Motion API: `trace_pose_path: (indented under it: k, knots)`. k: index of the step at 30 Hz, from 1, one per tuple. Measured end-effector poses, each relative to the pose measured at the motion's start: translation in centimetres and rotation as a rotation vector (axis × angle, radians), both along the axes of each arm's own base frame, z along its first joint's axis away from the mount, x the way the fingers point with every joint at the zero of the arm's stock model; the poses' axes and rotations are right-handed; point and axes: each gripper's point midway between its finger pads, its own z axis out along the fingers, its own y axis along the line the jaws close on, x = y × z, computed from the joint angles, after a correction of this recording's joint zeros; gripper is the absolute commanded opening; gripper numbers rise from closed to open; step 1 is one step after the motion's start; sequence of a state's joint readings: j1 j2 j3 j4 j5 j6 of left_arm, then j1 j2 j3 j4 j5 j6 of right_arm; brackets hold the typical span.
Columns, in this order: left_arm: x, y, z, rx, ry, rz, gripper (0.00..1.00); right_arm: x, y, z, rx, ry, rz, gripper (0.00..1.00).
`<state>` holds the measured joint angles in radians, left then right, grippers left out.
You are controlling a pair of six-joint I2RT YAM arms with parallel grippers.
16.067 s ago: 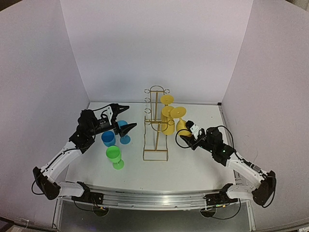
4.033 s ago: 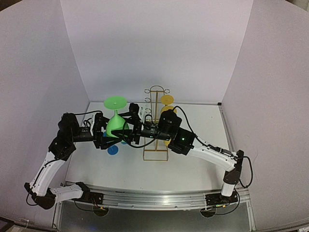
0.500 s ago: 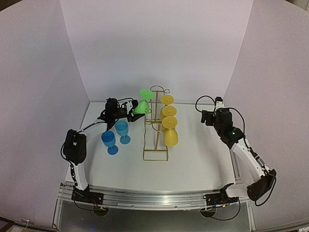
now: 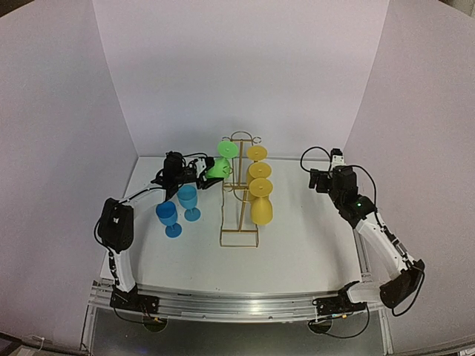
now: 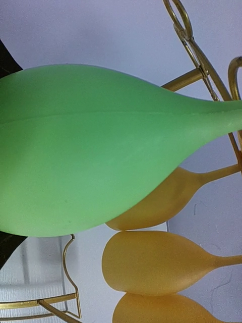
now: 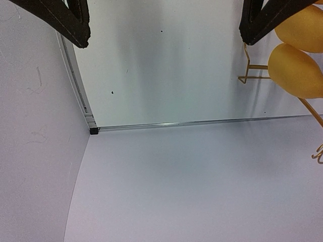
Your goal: Place the wine glass upside down on the wine glass rack
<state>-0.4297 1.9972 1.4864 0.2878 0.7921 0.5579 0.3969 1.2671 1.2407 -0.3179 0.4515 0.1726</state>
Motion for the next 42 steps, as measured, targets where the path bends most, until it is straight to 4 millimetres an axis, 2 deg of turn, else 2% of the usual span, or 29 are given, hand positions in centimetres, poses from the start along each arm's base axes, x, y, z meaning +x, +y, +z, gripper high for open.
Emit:
trace_pose_path:
  k: [4, 8, 15, 21, 25, 33, 38, 42]
  knots:
    - [0.0, -0.3, -0.9, 0.013, -0.002, -0.007, 0.3, 0.0, 0.0, 0.1, -0.002, -0.003, 0.001, 0.98]
    - [0.1, -0.4, -1.4, 0.017, 0.006, -0.008, 0.36, 0.0, 0.0, 0.1, -0.005, -0.003, 0.003, 0.98]
    - [0.3, -0.6, -2.5, 0.013, 0.043, -0.007, 0.55, 0.0, 0.0, 0.1, -0.008, -0.003, 0.004, 0.98]
    - [0.3, -0.6, -2.4, 0.003, 0.055, -0.006, 0.78, 0.0, 0.1, 0.1, -0.009, -0.002, 0.008, 0.98]
    - [0.3, -0.7, -2.4, -0.002, 0.061, -0.004, 0.88, 0.0, 0.1, 0.1, -0.009, -0.002, 0.012, 0.98]
    - [0.0, -0.5, -3.6, 0.014, 0.073, -0.004, 0.99, -0.1, 0.2, 0.2, -0.005, -0.004, 0.018, 0.98]
    - [-0.8, -0.1, -4.6, 0.045, 0.09, -0.007, 1.0, -0.4, 0.2, 0.9, 0.008, -0.02, 0.025, 0.98]
    - [-1.4, 0.4, -4.2, 0.059, 0.091, -0.006, 1.0, -0.9, 0.2, 1.7, 0.027, -0.04, 0.033, 0.98]
